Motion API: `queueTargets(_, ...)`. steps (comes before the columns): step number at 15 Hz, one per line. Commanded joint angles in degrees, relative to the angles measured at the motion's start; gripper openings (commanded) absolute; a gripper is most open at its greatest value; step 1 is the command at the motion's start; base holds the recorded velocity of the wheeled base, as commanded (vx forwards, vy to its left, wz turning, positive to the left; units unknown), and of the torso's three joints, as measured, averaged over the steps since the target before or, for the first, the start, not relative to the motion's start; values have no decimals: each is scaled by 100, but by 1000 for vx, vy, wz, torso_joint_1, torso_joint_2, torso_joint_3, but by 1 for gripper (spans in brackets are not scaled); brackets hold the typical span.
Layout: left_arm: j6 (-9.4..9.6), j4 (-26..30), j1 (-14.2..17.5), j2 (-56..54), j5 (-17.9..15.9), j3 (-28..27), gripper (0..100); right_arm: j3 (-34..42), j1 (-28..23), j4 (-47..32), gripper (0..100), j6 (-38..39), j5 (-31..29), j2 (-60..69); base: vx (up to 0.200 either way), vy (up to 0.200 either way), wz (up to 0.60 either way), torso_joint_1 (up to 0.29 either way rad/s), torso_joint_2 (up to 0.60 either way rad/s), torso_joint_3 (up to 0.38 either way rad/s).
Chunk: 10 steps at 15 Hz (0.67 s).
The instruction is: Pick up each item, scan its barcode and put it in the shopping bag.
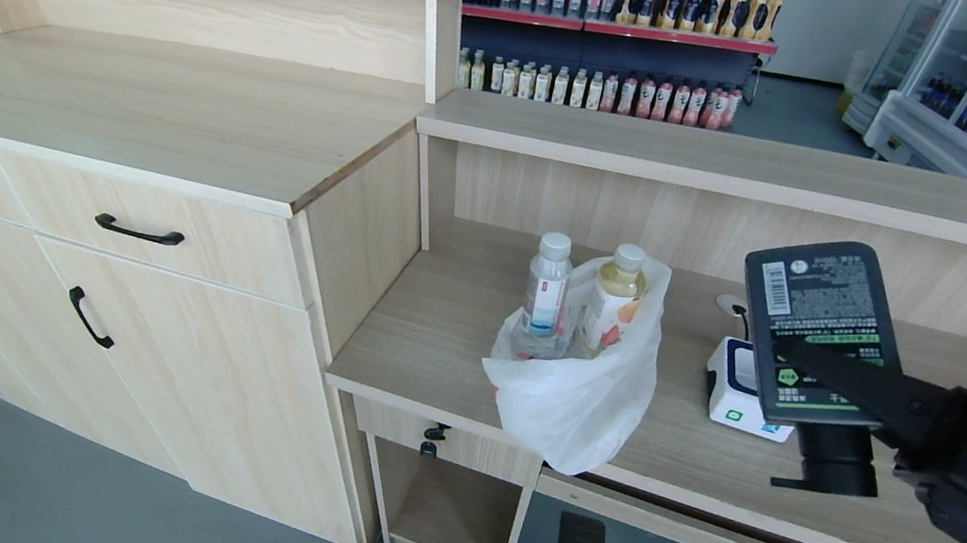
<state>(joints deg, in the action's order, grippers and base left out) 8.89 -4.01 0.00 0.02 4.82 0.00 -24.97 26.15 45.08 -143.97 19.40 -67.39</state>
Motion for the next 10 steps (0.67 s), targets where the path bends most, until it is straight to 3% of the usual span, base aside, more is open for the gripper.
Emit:
queueTargets(1,-1,-3,0,-2,2,0,100,71,769,-114,0,-158,-6,50,0,0,0,0,0,0)
queueTargets(4,-1,-3,0,-2,2,0,100,80,1806,-421,0,-149,-226,-73,0,0,0,0,0,0)
queueTargets(8,-1,-3,0,-2,2,0,100,80,2325,-658,0,-105,-384,-196,0,0,0,0,0,0)
queueTargets(10,-1,-3,0,-2,2,0,100,88,2412,-658,0,299,-384,-222,0,0,0,0,0,0)
